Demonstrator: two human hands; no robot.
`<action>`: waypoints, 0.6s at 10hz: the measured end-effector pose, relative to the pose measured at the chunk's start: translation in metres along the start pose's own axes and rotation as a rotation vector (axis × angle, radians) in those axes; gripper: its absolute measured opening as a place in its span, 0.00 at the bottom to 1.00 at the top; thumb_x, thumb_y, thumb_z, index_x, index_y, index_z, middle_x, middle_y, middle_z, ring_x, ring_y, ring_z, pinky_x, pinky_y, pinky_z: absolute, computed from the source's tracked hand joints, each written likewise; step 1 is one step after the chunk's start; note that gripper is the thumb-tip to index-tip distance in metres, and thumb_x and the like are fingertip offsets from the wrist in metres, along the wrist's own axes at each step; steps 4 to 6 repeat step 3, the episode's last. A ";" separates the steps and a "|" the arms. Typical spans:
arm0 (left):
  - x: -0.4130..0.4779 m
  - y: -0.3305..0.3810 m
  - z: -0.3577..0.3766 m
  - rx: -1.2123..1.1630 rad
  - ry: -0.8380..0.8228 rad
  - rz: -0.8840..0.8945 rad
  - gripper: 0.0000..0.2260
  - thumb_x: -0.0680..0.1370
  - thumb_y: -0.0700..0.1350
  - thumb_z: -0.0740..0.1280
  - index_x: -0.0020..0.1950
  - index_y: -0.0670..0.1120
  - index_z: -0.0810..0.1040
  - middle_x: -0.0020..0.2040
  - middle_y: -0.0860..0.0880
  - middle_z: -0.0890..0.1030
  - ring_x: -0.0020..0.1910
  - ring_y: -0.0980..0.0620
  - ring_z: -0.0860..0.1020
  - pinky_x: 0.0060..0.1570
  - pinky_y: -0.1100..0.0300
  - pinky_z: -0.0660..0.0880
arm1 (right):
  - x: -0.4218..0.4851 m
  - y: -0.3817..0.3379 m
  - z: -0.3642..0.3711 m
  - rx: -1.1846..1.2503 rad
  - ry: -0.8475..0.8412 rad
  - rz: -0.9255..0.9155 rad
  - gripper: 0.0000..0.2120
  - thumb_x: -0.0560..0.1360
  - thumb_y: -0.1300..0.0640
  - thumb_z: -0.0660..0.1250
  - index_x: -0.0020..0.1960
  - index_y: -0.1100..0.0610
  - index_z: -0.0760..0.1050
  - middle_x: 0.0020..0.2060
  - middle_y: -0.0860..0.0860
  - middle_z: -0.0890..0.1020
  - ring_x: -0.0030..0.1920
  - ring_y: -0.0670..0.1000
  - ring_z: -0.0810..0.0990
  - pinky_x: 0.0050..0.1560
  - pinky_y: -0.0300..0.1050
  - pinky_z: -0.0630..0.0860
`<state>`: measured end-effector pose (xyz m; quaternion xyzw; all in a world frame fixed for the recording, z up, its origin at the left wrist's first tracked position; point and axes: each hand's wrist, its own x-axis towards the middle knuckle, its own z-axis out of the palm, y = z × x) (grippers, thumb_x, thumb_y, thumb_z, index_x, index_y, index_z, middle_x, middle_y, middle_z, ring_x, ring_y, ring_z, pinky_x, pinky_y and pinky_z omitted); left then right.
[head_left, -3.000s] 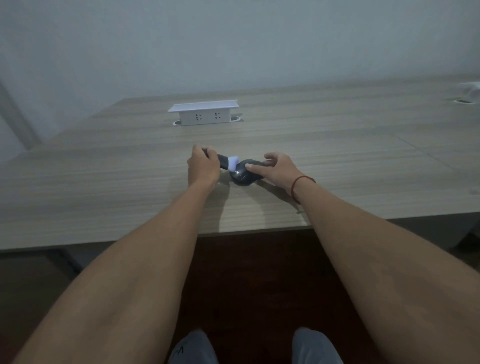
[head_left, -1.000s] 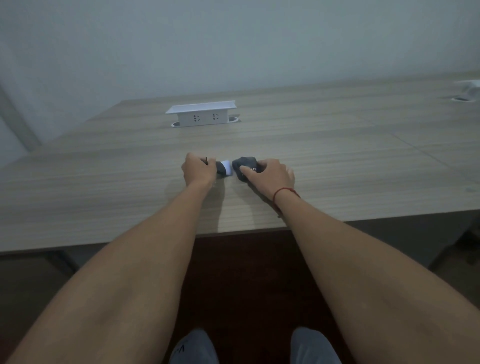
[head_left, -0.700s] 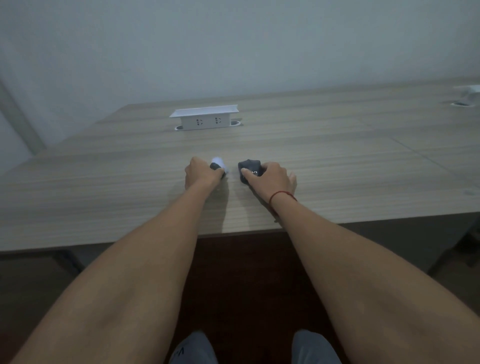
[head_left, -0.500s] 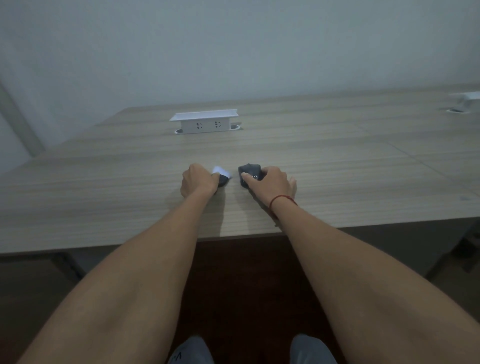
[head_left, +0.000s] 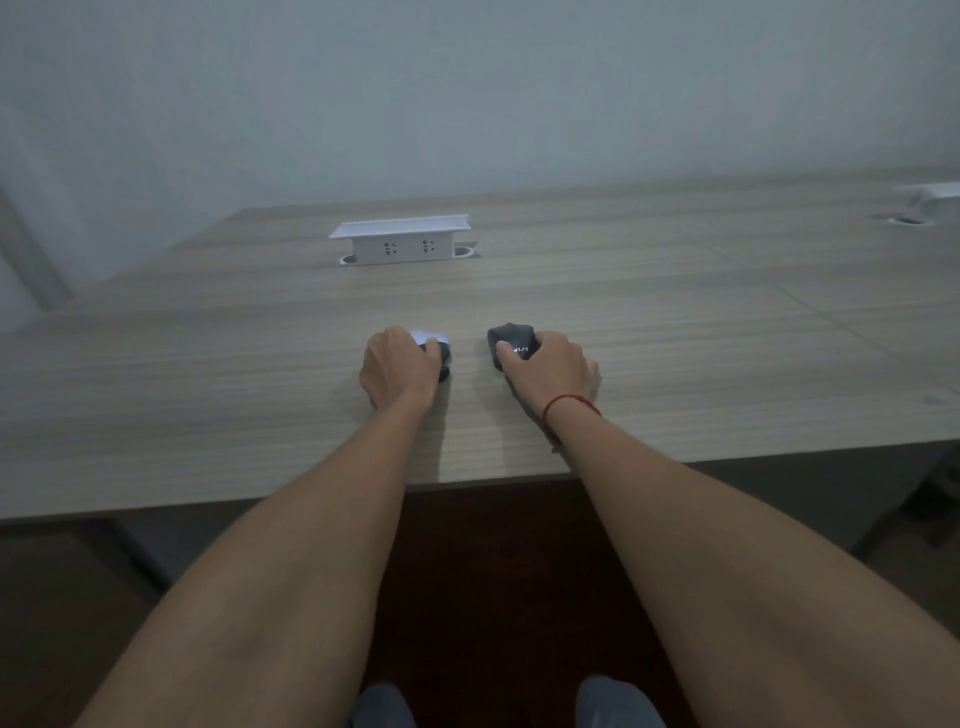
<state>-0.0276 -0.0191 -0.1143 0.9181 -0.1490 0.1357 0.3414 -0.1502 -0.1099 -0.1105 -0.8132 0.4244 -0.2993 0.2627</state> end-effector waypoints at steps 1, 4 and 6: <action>0.006 0.001 0.004 -0.004 0.001 0.008 0.15 0.74 0.52 0.65 0.42 0.40 0.81 0.44 0.42 0.83 0.44 0.42 0.81 0.37 0.56 0.73 | 0.005 0.000 0.002 -0.025 -0.004 0.001 0.21 0.73 0.38 0.60 0.53 0.54 0.78 0.48 0.52 0.83 0.53 0.56 0.79 0.61 0.51 0.68; 0.001 0.004 -0.001 -0.111 0.005 -0.024 0.22 0.76 0.55 0.60 0.40 0.38 0.80 0.41 0.42 0.81 0.44 0.40 0.80 0.37 0.57 0.68 | -0.003 -0.004 -0.008 0.059 -0.002 0.031 0.25 0.75 0.38 0.57 0.55 0.58 0.78 0.52 0.56 0.83 0.56 0.59 0.79 0.61 0.51 0.68; 0.001 0.004 -0.001 -0.111 0.005 -0.024 0.22 0.76 0.55 0.60 0.40 0.38 0.80 0.41 0.42 0.81 0.44 0.40 0.80 0.37 0.57 0.68 | -0.003 -0.004 -0.008 0.059 -0.002 0.031 0.25 0.75 0.38 0.57 0.55 0.58 0.78 0.52 0.56 0.83 0.56 0.59 0.79 0.61 0.51 0.68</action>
